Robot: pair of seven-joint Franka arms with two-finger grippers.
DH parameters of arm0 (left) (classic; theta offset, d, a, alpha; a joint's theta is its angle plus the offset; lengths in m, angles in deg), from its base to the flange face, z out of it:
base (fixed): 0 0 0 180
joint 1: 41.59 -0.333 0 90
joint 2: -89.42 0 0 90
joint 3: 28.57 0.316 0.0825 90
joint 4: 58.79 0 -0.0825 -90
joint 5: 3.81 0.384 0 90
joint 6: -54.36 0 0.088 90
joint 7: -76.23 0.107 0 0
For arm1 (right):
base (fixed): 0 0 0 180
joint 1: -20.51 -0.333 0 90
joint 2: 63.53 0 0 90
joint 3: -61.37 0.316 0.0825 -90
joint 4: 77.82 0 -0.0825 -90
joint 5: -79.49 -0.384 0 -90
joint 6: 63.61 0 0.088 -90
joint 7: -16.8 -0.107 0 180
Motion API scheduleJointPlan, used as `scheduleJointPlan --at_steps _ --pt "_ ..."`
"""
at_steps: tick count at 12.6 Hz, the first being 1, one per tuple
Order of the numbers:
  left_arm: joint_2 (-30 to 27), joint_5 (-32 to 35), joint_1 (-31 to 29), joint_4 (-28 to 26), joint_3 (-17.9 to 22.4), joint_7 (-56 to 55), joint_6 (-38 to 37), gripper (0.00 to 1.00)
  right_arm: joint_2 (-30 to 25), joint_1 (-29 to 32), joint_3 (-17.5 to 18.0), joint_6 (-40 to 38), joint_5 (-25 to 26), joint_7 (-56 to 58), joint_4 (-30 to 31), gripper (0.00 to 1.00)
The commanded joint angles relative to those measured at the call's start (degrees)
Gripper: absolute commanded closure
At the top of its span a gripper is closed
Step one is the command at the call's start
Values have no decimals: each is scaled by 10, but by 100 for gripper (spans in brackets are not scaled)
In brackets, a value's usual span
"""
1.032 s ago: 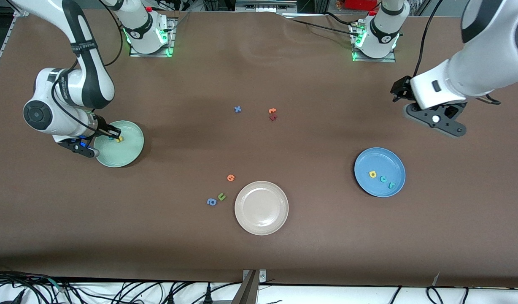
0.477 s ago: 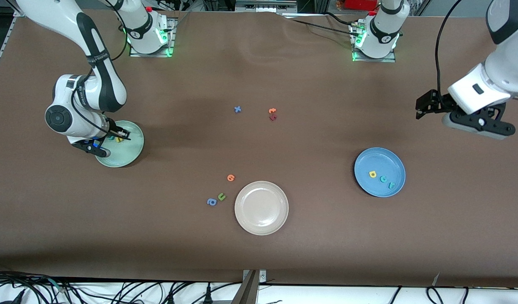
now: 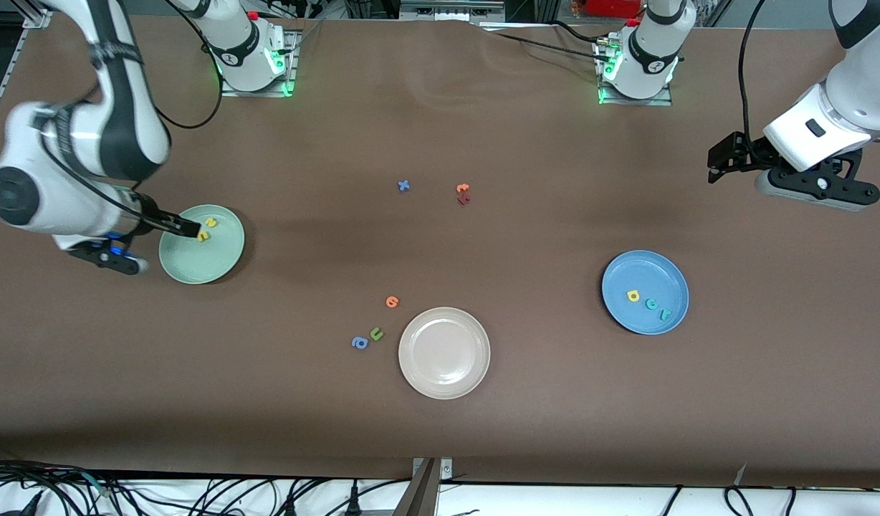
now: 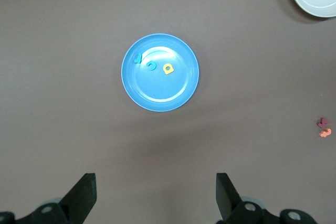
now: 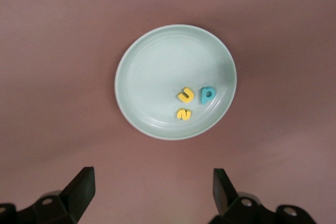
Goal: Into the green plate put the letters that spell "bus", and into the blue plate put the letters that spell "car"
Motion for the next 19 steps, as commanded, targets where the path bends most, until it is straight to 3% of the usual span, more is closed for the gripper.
scheduleJointPlan --at_steps 1,4,8,9,11,12,19 --pt "-7 -13 -6 5 -9 -3 -16 0 10 1 1 -126 -6 33 -121 1" --pt "-6 -13 -6 5 -9 -3 -16 0 9 -2 2 -202 -4 74 -217 0" --pt "-3 -13 1 18 -10 -3 -16 0 -10 4 10 -205 -5 74 -239 0" --pt "0 -13 1 19 -10 -3 -16 0 -19 33 45 -200 -3 76 -239 0" --pt "0 -13 1 19 -10 -3 -16 0 -28 131 158 -186 8 77 -234 1" --pt "0 -13 1 19 -10 -3 -16 0 -34 153 177 -172 11 79 -220 1" --pt "0 -13 -2 19 -9 -3 -20 0 -44 162 191 -157 5 82 -208 0"
